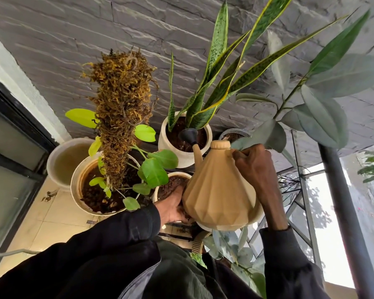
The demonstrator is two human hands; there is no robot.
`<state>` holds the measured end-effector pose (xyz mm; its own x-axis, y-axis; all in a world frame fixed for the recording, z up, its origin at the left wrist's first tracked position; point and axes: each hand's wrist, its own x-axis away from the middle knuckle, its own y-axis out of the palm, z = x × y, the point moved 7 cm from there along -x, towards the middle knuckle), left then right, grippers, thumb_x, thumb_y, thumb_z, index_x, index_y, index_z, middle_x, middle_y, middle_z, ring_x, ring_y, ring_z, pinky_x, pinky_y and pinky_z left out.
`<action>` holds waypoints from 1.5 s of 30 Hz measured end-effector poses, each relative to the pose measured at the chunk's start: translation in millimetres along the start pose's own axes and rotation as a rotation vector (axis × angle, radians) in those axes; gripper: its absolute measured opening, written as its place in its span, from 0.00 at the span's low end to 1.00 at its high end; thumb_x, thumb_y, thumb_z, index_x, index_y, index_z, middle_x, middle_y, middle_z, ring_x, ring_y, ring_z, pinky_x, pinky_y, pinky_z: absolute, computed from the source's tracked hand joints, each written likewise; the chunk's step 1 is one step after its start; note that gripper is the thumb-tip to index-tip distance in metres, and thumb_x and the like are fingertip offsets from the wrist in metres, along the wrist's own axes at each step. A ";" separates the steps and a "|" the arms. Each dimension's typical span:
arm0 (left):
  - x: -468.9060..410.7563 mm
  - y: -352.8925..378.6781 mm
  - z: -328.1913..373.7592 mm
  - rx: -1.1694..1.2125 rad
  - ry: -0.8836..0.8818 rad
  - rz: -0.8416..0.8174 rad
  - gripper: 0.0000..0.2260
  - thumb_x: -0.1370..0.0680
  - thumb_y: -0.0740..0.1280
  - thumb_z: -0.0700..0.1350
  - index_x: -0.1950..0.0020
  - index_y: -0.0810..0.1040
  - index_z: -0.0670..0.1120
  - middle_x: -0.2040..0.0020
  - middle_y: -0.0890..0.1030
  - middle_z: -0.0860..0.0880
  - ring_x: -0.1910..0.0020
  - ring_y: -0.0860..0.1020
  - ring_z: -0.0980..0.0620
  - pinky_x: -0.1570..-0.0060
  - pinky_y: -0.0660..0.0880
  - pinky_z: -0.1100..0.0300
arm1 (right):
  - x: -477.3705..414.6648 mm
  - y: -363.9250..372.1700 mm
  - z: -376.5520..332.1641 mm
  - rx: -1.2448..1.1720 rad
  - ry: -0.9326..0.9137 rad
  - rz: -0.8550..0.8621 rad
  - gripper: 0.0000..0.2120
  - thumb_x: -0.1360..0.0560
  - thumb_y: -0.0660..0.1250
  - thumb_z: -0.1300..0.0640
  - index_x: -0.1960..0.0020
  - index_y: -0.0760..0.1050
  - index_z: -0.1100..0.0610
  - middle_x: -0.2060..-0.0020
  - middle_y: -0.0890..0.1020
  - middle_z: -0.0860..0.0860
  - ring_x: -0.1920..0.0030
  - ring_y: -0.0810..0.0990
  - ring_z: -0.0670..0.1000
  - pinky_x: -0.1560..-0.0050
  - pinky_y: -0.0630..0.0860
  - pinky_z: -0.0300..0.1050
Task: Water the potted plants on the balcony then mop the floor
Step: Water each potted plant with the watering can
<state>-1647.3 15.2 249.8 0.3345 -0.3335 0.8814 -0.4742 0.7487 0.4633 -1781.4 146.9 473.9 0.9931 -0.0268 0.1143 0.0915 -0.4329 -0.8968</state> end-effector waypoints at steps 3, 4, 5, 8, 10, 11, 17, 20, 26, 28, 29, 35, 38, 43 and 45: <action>3.6 1.0 -0.1 -0.007 -0.005 -0.013 0.30 0.20 0.62 0.65 0.31 0.76 0.42 0.33 0.79 0.37 0.33 0.76 0.38 0.33 0.72 0.36 | 2.0 -3.0 -6.1 0.007 -0.026 0.012 0.25 0.20 0.70 0.57 0.70 0.62 0.58 0.76 0.67 0.51 0.74 0.63 0.51 0.72 0.59 0.44; 4.6 1.0 -0.2 -0.008 -0.006 -0.015 0.30 0.20 0.62 0.65 0.32 0.76 0.42 0.33 0.79 0.37 0.33 0.76 0.38 0.33 0.72 0.36 | 2.5 -3.6 -6.9 0.007 -0.027 0.011 0.24 0.20 0.70 0.58 0.70 0.62 0.58 0.76 0.67 0.51 0.74 0.63 0.51 0.72 0.59 0.44; 5.2 0.8 -0.2 -0.007 -0.005 -0.015 0.30 0.20 0.62 0.65 0.31 0.76 0.42 0.32 0.78 0.37 0.33 0.76 0.37 0.32 0.72 0.36 | 2.8 -3.6 -7.3 0.007 -0.026 0.008 0.24 0.20 0.70 0.57 0.69 0.62 0.58 0.75 0.67 0.51 0.74 0.64 0.52 0.72 0.59 0.44; 4.6 0.0 0.0 0.003 -0.002 -0.006 0.29 0.19 0.60 0.65 0.31 0.75 0.42 0.32 0.78 0.37 0.33 0.76 0.37 0.32 0.71 0.35 | 3.5 -3.7 -7.9 0.008 -0.025 0.004 0.23 0.20 0.70 0.56 0.69 0.63 0.58 0.75 0.67 0.51 0.73 0.64 0.52 0.72 0.58 0.44; 4.1 -0.2 0.4 0.002 0.001 -0.003 0.29 0.19 0.60 0.65 0.31 0.75 0.42 0.33 0.78 0.37 0.33 0.76 0.37 0.33 0.71 0.35 | 4.1 -4.6 -8.9 0.006 -0.036 0.010 0.23 0.20 0.70 0.57 0.69 0.63 0.58 0.75 0.67 0.51 0.74 0.63 0.50 0.72 0.57 0.44; 4.4 -0.3 0.3 -0.001 0.002 -0.003 0.30 0.19 0.60 0.65 0.31 0.75 0.42 0.33 0.79 0.38 0.33 0.76 0.37 0.33 0.72 0.35 | 4.6 -4.8 -9.5 0.008 -0.040 0.010 0.23 0.20 0.70 0.58 0.69 0.62 0.58 0.75 0.67 0.50 0.74 0.63 0.50 0.72 0.57 0.44; 4.6 -1.0 0.4 -0.007 0.009 0.000 0.30 0.19 0.60 0.65 0.30 0.75 0.42 0.33 0.78 0.37 0.33 0.76 0.37 0.36 0.74 0.37 | 4.7 -5.9 -10.5 0.021 -0.049 0.008 0.21 0.19 0.69 0.58 0.67 0.64 0.59 0.75 0.67 0.51 0.74 0.63 0.50 0.72 0.57 0.44; 3.3 -1.2 0.0 -0.010 0.008 0.003 0.30 0.19 0.59 0.65 0.29 0.74 0.42 0.32 0.78 0.37 0.32 0.75 0.37 0.33 0.72 0.35 | 4.7 -5.8 -10.4 0.027 -0.053 -0.001 0.23 0.19 0.70 0.57 0.68 0.63 0.58 0.75 0.67 0.51 0.74 0.63 0.49 0.72 0.56 0.44; 4.9 0.9 -1.0 -0.008 0.008 -0.015 0.30 0.19 0.60 0.65 0.30 0.75 0.42 0.36 0.80 0.37 0.36 0.78 0.37 0.44 0.78 0.38 | 3.8 -6.5 -8.3 0.032 -0.055 0.002 0.25 0.19 0.71 0.55 0.68 0.61 0.57 0.75 0.66 0.50 0.74 0.62 0.49 0.72 0.55 0.43; 5.3 1.9 -1.1 -0.005 0.006 -0.017 0.30 0.19 0.61 0.65 0.30 0.75 0.42 0.40 0.80 0.37 0.41 0.78 0.38 0.52 0.79 0.41 | 3.4 -6.7 -7.6 0.032 -0.059 0.006 0.25 0.18 0.71 0.54 0.68 0.61 0.57 0.74 0.66 0.50 0.74 0.63 0.49 0.72 0.55 0.43; 5.3 2.0 -1.3 -0.002 0.005 -0.017 0.30 0.20 0.61 0.65 0.30 0.75 0.42 0.41 0.80 0.38 0.42 0.78 0.38 0.53 0.79 0.41 | 3.1 -6.6 -7.1 0.027 -0.061 0.009 0.25 0.18 0.71 0.54 0.67 0.62 0.58 0.74 0.67 0.50 0.74 0.63 0.49 0.72 0.56 0.43; 3.9 2.5 -2.0 -0.005 -0.004 -0.012 0.29 0.21 0.63 0.65 0.33 0.77 0.43 0.40 0.81 0.38 0.38 0.78 0.38 0.34 0.73 0.36 | 3.4 -5.8 1.6 0.011 -0.063 0.029 0.21 0.18 0.71 0.51 0.61 0.68 0.62 0.70 0.70 0.53 0.65 0.70 0.57 0.69 0.58 0.45; 3.7 2.2 -0.9 -0.019 0.014 -0.002 0.28 0.20 0.62 0.64 0.33 0.76 0.43 0.37 0.80 0.37 0.37 0.77 0.38 0.37 0.75 0.37 | 8.2 -6.1 7.1 -0.011 -0.077 0.052 0.22 0.18 0.71 0.52 0.64 0.67 0.61 0.73 0.67 0.50 0.70 0.68 0.51 0.75 0.57 0.38; 1.8 -0.6 2.0 -0.056 0.046 0.016 0.30 0.23 0.65 0.67 0.35 0.77 0.43 0.40 0.82 0.39 0.43 0.79 0.40 0.50 0.78 0.44 | 25.3 -1.2 25.4 -0.141 -0.132 0.092 0.26 0.19 0.72 0.58 0.73 0.68 0.61 0.79 0.63 0.48 0.78 0.64 0.48 0.79 0.60 0.35; -0.6 -1.7 2.1 -0.059 0.055 0.003 0.30 0.24 0.66 0.67 0.37 0.79 0.44 0.41 0.83 0.39 0.41 0.80 0.40 0.44 0.78 0.44 | 34.1 3.5 37.0 -0.184 -0.154 0.119 0.26 0.18 0.72 0.56 0.71 0.72 0.66 0.78 0.63 0.49 0.77 0.60 0.48 0.78 0.56 0.37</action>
<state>-1648.4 13.0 248.7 0.3784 -0.3001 0.8756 -0.4270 0.7827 0.4528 -1744.4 177.8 458.9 0.9969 0.0437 -0.0661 -0.0275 -0.5921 -0.8054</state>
